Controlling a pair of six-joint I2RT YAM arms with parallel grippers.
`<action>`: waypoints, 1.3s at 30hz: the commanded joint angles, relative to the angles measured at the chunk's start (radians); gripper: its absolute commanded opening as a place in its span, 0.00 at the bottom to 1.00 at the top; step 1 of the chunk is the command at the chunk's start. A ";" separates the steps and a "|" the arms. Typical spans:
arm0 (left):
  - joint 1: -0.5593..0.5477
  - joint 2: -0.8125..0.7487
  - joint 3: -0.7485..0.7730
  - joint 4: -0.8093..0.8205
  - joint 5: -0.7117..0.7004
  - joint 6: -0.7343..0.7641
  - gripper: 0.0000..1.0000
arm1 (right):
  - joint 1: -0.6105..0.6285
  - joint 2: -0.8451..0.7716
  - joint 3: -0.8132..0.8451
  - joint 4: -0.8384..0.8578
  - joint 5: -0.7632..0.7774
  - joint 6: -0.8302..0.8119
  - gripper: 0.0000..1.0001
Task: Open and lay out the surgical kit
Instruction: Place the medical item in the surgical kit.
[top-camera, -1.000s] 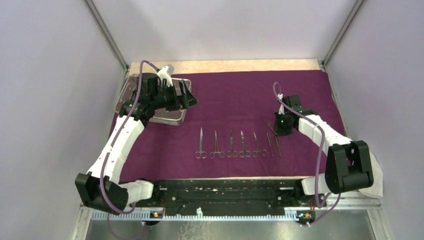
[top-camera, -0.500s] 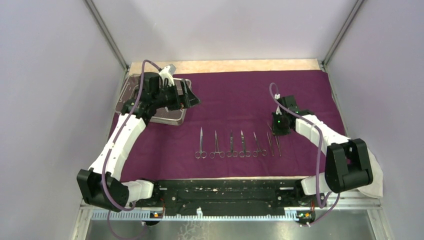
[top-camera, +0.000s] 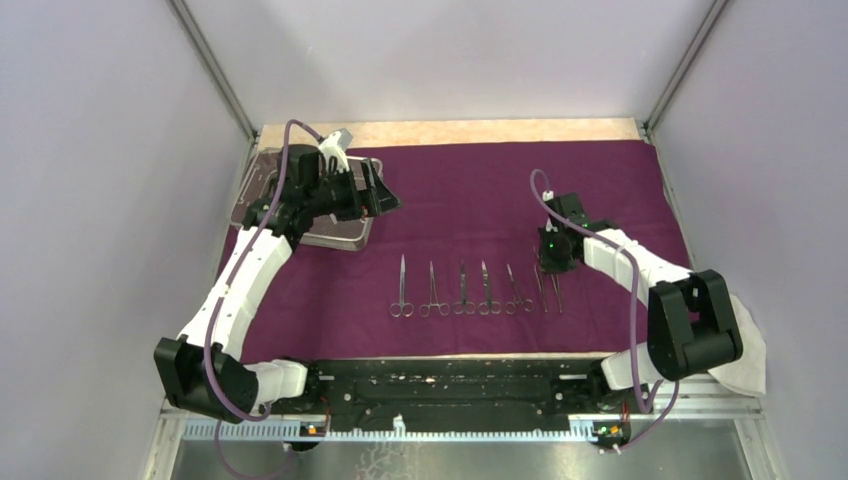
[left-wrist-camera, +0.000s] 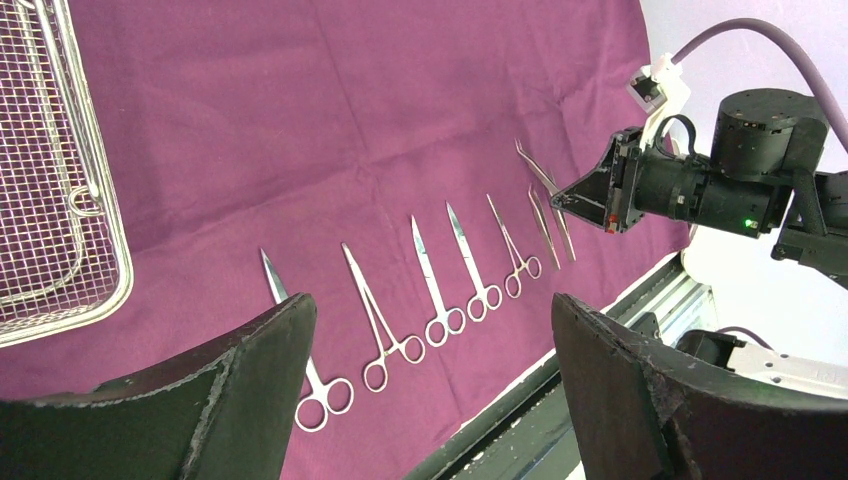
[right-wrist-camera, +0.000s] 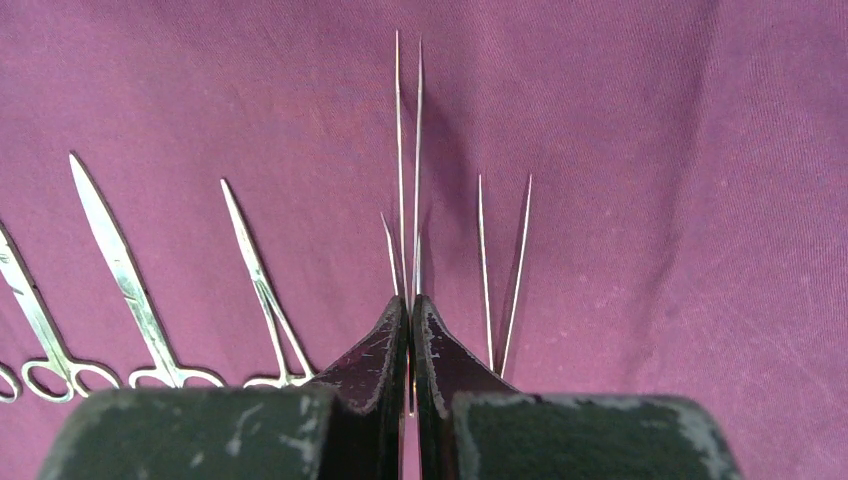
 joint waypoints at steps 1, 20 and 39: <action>-0.004 -0.019 -0.006 0.033 0.012 -0.020 0.93 | 0.005 0.001 0.011 0.025 0.016 0.023 0.00; -0.004 -0.026 -0.014 0.040 0.010 -0.030 0.94 | 0.020 0.034 -0.004 0.030 -0.020 0.035 0.00; -0.004 -0.026 -0.017 0.042 0.008 -0.033 0.94 | 0.020 0.047 -0.006 0.021 -0.005 0.029 0.10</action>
